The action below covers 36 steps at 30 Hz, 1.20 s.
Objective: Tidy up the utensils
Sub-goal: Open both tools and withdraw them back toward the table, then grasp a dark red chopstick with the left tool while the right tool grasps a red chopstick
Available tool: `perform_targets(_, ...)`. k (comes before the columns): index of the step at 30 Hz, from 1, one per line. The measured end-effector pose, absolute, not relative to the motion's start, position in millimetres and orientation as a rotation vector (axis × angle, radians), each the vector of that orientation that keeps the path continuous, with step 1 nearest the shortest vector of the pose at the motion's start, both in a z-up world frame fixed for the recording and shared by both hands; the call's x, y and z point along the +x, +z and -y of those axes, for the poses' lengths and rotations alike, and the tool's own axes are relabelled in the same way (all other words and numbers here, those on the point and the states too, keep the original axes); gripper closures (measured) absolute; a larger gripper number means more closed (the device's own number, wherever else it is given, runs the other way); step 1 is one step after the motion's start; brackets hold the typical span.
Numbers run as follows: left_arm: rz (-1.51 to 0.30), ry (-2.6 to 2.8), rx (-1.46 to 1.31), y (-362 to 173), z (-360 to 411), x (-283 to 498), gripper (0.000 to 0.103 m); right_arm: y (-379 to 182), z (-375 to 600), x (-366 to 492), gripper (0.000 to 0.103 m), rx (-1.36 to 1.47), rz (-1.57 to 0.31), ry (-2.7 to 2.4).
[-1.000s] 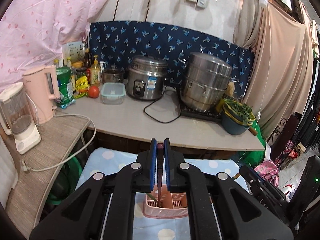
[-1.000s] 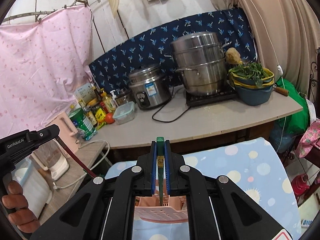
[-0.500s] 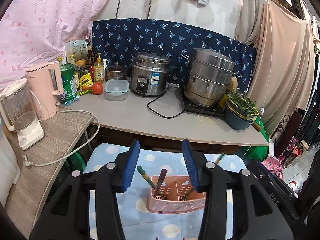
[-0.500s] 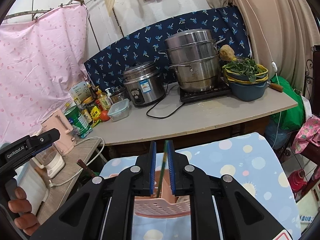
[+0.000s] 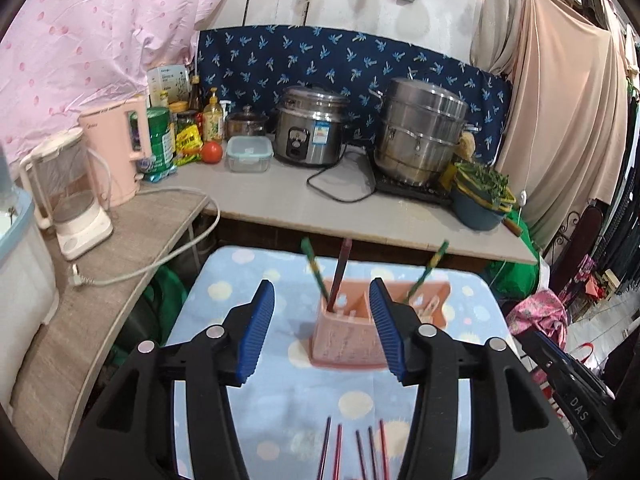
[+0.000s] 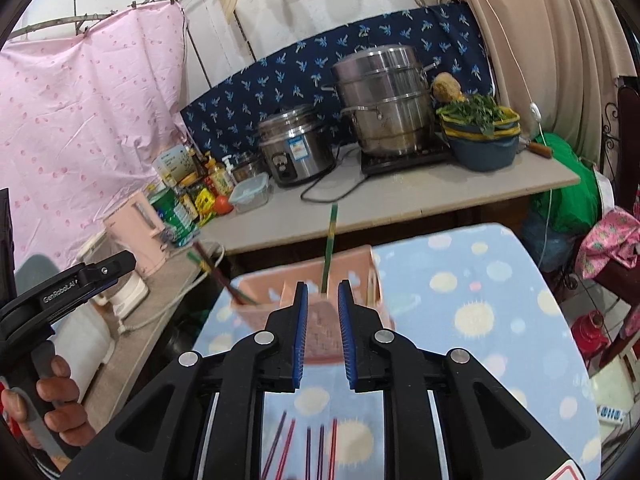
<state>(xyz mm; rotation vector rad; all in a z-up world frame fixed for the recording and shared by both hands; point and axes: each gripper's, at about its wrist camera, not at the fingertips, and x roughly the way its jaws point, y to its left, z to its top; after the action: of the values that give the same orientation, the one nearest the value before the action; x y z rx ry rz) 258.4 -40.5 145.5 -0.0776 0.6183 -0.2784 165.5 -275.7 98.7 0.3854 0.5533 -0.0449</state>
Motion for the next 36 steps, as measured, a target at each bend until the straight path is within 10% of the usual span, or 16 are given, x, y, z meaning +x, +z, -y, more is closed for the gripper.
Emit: perform_targets(36, -1.011, -0.291, 0.063, -52.7, 0.3, 88.8, 0.056, -77.8, 176.0, 20.0, 0.086, 0.239, -0.957, 0.022)
